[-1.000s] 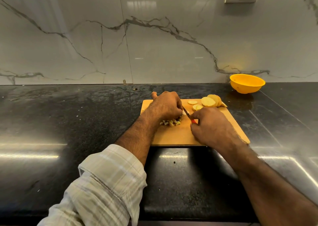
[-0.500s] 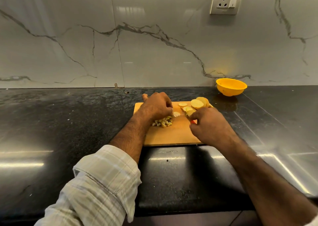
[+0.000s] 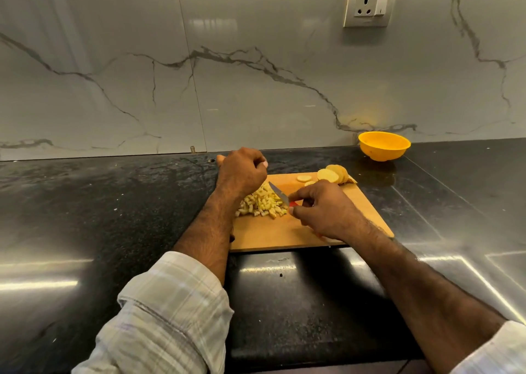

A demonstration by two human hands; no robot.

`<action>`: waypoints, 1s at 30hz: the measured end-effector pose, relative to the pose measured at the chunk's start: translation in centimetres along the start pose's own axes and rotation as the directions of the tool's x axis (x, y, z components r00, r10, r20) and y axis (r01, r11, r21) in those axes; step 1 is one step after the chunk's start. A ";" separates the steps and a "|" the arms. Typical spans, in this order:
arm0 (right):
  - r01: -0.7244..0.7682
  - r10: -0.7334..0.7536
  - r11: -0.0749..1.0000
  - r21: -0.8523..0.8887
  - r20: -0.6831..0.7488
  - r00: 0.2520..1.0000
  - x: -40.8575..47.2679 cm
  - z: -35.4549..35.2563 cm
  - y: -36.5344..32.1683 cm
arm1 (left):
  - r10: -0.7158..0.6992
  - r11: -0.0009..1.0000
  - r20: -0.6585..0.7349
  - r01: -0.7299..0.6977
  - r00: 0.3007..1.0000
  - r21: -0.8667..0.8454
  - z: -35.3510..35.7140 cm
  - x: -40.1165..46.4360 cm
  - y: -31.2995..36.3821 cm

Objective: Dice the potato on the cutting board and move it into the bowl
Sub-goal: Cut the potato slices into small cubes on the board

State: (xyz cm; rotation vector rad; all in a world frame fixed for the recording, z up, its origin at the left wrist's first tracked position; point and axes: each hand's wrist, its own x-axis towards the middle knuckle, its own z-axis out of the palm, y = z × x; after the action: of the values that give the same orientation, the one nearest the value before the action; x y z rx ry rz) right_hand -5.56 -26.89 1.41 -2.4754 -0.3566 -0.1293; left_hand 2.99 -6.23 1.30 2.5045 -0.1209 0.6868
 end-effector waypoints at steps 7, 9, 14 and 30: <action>-0.083 0.078 0.996 -0.024 -0.154 0.985 2.0 -2.7 1.8 | 0.053 0.997 0.022 -0.054 0.998 0.053 0.8 -0.3 0.2; -0.115 0.102 0.992 -0.043 -0.222 0.970 2.1 -2.3 2.9 | 0.081 0.993 0.061 -0.085 0.995 0.080 1.0 -0.2 0.4; -0.184 0.167 0.982 -0.043 -0.258 0.952 2.0 -2.1 4.3 | 0.107 0.990 0.167 -0.121 0.980 0.074 2.1 0.2 1.8; -0.206 0.183 0.977 -0.059 -0.273 0.945 1.5 -3.0 4.5 | -0.072 0.997 0.584 0.037 0.808 0.072 6.8 5.6 5.9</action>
State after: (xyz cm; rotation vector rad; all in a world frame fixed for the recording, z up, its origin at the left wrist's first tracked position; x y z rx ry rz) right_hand -2.82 -31.87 1.49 -2.5199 0.0096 -0.3973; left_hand 9.60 -14.54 1.96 2.6793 -0.2518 -0.1396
